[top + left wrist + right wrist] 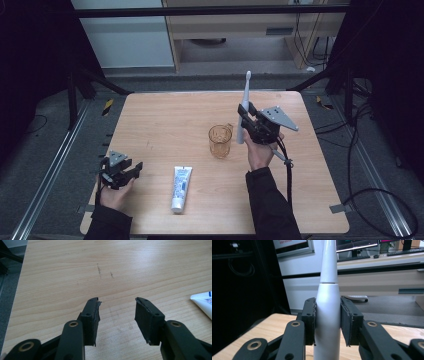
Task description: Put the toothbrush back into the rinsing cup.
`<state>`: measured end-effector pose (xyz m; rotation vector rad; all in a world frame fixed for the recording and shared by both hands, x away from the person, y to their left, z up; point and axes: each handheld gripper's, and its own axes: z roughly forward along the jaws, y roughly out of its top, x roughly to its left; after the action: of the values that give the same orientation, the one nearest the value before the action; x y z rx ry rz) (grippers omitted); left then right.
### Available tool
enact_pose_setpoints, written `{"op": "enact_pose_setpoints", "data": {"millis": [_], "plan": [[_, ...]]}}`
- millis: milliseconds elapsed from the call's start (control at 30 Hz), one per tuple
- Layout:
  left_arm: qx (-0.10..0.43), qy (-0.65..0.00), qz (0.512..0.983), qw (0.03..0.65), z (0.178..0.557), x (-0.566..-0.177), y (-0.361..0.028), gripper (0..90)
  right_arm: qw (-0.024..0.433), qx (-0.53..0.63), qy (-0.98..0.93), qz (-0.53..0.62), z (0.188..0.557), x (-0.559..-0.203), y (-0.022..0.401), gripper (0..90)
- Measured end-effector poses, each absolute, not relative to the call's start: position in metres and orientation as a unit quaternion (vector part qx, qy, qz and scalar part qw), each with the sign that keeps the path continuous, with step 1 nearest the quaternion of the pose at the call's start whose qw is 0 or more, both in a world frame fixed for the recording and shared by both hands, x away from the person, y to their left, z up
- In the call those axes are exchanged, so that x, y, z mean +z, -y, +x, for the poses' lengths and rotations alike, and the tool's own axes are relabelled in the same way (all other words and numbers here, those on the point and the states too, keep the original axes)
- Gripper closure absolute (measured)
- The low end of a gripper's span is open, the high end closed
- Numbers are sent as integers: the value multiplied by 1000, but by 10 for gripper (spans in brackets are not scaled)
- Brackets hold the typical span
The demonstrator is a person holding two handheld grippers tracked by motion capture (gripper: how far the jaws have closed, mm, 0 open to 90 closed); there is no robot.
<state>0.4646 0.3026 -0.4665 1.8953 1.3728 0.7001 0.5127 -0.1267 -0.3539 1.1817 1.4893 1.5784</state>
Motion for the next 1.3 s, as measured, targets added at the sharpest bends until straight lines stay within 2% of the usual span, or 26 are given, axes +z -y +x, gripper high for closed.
{"op": "enact_pose_setpoints", "data": {"millis": [600,1300], "plan": [[269,-529,728,343,465,-466,-303,534,334,621,-554,444,536,-353,106,673],[269,-530,728,343,465,-467,-304,536,322,611,-572,443,556,-379,90,673]]}}
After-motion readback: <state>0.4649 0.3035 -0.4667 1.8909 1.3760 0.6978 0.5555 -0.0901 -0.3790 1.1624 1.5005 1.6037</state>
